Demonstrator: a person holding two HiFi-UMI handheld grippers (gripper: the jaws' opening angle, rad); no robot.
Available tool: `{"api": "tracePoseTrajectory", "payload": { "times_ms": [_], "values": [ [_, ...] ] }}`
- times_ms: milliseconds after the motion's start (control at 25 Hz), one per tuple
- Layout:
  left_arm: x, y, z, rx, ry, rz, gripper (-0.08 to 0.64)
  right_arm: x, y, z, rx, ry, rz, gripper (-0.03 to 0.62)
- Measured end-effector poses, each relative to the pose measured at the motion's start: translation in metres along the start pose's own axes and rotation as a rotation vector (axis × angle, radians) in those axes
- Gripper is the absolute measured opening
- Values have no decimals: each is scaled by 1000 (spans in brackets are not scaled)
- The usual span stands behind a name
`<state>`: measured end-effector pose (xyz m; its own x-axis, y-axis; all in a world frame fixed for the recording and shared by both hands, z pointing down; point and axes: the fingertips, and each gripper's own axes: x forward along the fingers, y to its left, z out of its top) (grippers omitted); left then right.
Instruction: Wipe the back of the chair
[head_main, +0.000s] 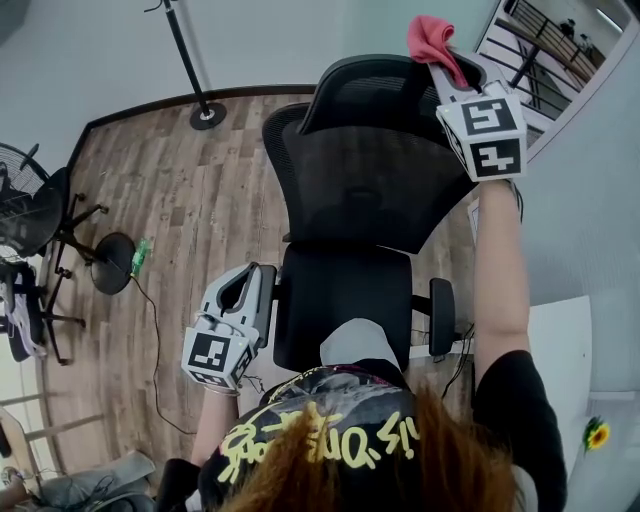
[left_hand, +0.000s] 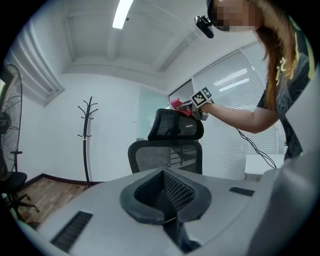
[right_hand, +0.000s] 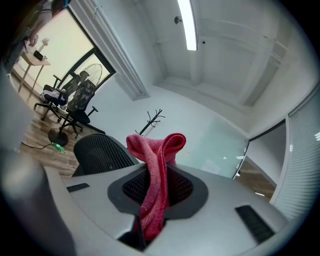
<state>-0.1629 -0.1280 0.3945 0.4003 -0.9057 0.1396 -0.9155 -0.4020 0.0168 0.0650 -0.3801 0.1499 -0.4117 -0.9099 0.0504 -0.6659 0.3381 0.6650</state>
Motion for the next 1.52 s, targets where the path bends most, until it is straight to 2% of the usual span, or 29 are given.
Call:
{"api": "tracePoseTrajectory", "payload": {
  "times_ms": [240,680,1000,1520],
  "values": [
    [-5,5,4,-1,2,5,-6,18,38,32,-59,-42,61,61],
    [-5,-4,6,14,-9,-1,-6,24,100,61,-39,-131,190,61],
    [-15,1,8,14,-6,18,-6,25,131,78,-146,-150,216,61],
    [-15,0,13,29,-14,16,-6,18,198,73,-183,-162,316,61]
  ]
}}
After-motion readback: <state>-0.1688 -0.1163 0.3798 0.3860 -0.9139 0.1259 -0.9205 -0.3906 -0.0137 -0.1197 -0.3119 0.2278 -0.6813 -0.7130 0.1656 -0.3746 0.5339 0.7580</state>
